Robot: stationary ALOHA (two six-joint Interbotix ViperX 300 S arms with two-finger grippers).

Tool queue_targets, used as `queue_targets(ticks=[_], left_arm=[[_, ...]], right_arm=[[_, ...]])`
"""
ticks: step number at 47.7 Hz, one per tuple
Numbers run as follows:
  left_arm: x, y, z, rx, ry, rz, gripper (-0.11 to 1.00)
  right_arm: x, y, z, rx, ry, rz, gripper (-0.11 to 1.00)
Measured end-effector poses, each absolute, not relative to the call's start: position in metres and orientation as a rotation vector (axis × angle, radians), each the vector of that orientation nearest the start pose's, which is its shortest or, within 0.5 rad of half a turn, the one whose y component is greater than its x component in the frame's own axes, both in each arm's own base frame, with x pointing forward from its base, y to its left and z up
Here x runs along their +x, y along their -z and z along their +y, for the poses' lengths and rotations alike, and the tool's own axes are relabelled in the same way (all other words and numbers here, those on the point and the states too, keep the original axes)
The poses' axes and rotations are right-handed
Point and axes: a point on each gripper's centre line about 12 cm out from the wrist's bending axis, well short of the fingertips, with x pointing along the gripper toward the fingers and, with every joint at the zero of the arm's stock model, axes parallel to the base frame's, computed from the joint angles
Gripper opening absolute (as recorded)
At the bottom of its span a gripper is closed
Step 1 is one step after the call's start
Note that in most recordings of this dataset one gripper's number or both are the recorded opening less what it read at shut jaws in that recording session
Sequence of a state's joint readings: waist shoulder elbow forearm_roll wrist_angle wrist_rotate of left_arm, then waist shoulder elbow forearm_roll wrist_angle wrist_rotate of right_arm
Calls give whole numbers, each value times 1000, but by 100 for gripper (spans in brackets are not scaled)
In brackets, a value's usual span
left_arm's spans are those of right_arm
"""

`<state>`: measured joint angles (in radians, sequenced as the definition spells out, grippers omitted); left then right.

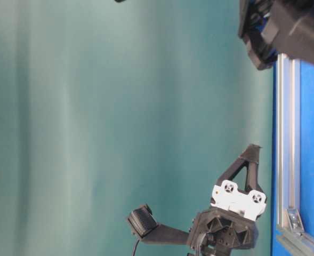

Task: Insert the wire through the string loop located on the left side.
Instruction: 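Lower the right gripper onto the black cable near its plug and grasp it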

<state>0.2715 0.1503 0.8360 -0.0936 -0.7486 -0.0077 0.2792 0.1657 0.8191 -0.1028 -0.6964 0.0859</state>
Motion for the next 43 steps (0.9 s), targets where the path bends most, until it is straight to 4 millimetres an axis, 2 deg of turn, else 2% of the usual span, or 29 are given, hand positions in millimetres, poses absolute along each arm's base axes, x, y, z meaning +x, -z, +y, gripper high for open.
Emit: queue_targets(ticks=[5,8,20,33,43], left_arm=[[368,-137,110,-100,-343,225,0],[368,-136,110,-100,-343,227,0],[368,-137,110,-98,-341,227,0],[367,-136,110,-101,-343,230,0],[366,-134,109,-99,-341,236,0]], right_arm=[[370,-128,113,-16,-329,303,81],[370,-128,112,-10,-322,307,93],[379,-126,112,4,-304,310,92],[398,-86,114,35,-258,387,92],[402,-72,113,49,-235,416,92]])
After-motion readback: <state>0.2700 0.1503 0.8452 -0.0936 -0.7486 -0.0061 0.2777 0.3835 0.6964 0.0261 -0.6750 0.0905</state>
